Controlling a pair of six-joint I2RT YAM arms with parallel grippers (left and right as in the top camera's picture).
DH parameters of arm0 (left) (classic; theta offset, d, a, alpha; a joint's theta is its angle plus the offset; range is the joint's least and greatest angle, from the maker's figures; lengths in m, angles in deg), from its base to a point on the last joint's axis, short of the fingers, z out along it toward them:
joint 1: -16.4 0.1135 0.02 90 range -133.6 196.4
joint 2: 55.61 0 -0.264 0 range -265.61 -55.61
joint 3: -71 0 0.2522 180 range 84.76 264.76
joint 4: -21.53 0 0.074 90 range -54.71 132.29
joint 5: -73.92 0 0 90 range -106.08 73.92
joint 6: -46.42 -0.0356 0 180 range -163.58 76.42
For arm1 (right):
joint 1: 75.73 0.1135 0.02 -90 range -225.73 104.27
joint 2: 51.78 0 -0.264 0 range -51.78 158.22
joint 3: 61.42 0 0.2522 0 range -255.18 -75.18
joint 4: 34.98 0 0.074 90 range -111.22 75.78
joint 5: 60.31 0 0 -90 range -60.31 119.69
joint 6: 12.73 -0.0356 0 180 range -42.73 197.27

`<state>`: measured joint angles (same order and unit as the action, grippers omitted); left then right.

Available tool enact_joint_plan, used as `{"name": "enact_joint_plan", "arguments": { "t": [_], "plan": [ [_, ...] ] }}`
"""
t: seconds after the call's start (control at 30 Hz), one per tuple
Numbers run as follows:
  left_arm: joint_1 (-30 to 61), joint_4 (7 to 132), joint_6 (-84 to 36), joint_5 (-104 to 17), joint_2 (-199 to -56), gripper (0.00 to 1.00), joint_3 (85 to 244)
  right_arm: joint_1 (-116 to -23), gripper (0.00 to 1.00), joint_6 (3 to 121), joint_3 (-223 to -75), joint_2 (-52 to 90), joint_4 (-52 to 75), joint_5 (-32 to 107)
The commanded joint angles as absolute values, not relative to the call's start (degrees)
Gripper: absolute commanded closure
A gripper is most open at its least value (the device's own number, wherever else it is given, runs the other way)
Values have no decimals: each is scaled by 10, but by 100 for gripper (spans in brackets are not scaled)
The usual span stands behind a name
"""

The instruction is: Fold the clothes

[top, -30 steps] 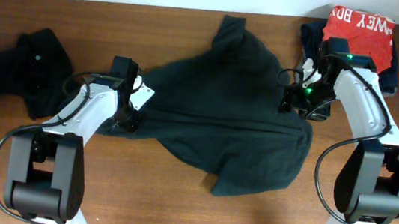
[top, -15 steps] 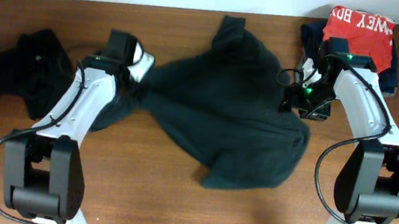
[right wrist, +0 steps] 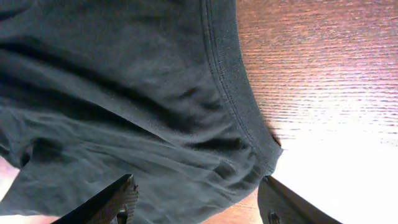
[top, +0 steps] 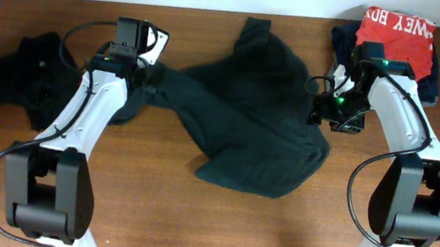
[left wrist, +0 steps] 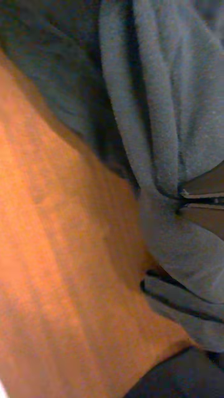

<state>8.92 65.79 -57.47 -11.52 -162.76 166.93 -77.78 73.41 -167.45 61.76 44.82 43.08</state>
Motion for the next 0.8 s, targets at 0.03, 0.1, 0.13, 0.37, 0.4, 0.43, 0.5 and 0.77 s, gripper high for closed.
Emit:
{"name": "enact_joint_plan", "arguments": {
  "t": [0.03,0.1,0.13,0.37,0.4,0.43,0.5,0.77],
  "plan": [
    [83,679,-557,-105,-1621,69,1675,-776,33,739,-1682,611,450,425],
    [82,706,-543,-105,-1607,19,1678,-776,33,739,-1682,611,450,425],
    [82,725,-538,-105,-1600,2,1680,-776,33,739,-1682,611,450,425],
    [82,889,-502,-104,-1577,21,1678,-776,32,739,-1682,611,444,426],
    [82,900,-502,-102,-1578,26,1670,-776,32,739,-1682,611,443,426],
    [82,903,-502,-100,-1578,30,1658,-776,31,739,-1682,611,442,426],
    [82,898,-491,-92,-1578,40,1633,-776,31,739,-1682,611,441,426],
    [85,847,-450,-14,-1579,51,1544,-776,30,739,-1682,611,441,425]
  ]
}}
